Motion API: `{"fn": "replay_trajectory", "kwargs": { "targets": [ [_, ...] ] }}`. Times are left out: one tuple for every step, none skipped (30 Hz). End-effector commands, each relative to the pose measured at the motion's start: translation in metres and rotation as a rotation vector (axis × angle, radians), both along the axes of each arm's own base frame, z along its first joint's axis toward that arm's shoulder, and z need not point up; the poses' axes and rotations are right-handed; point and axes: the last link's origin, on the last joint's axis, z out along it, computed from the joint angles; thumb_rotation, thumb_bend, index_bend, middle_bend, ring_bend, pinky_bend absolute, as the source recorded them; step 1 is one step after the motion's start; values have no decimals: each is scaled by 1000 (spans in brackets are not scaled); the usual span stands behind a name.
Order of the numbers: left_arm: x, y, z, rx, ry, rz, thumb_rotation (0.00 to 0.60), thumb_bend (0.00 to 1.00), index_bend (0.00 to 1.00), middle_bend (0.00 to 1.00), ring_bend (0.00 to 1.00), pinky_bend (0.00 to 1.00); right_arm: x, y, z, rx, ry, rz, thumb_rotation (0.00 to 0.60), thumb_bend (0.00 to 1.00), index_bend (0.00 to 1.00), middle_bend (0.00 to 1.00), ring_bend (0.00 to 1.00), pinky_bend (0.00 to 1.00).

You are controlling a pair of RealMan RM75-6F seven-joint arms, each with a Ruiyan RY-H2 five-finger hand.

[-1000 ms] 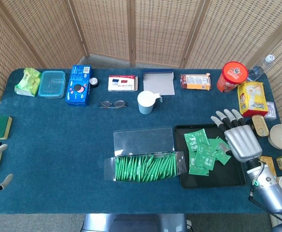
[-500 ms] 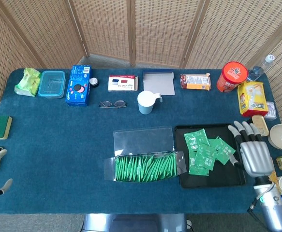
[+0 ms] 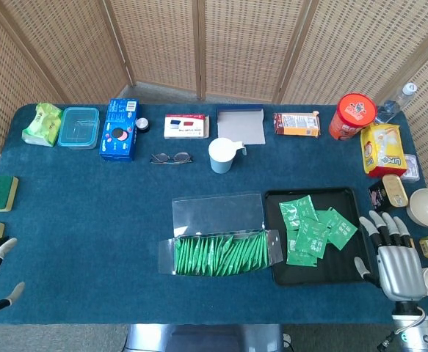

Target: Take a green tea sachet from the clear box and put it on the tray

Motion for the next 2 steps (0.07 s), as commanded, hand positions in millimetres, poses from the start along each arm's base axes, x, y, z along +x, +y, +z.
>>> {"fn": "replay_trajectory", "kwargs": {
  "targets": [
    [4,2,3,0,5,-16,600,239,124,117,37,236,0,2,0,-3,-5,2,600,320,148,51,13,32],
    [6,3,4,4,8,-23,600,239,124,117,37,236,-1,3,0,-4,-7,1,600,320,148,51,13,31]
  ]
}}
